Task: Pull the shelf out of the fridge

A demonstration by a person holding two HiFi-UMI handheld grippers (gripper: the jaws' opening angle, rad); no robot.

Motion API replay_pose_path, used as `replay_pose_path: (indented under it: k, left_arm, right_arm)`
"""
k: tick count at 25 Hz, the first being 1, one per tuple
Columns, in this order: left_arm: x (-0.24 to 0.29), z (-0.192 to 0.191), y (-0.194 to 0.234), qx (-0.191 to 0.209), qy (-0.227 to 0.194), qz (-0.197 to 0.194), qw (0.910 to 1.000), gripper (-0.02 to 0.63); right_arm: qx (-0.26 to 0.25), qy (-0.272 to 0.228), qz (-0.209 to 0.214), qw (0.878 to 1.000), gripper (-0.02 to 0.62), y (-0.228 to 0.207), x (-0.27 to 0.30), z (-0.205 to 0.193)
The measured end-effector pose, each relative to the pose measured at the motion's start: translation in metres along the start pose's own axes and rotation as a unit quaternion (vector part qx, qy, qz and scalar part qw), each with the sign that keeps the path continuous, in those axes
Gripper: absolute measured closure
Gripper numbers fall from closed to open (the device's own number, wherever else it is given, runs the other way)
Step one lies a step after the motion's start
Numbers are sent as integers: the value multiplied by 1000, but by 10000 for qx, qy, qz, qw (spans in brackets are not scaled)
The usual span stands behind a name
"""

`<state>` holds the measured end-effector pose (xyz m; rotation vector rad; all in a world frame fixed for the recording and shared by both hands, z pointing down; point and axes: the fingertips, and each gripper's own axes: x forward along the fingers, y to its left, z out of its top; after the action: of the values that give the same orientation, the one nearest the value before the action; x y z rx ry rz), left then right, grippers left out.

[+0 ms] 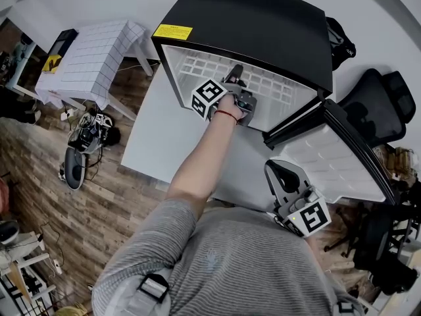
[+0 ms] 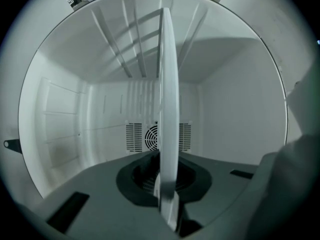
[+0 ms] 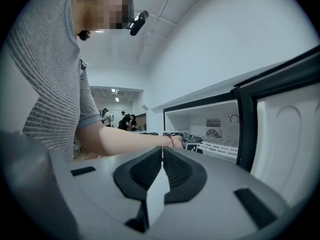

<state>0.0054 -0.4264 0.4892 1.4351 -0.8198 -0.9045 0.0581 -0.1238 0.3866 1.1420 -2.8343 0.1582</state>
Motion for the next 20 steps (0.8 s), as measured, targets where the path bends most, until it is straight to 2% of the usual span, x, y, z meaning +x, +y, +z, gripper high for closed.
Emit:
replay_pose_path:
  k: [20]
  left_arm:
    - [-17, -3, 0, -55, -26, 6, 10000, 571]
  right_arm:
    - [-19, -27, 42, 10000, 578, 2, -3, 0]
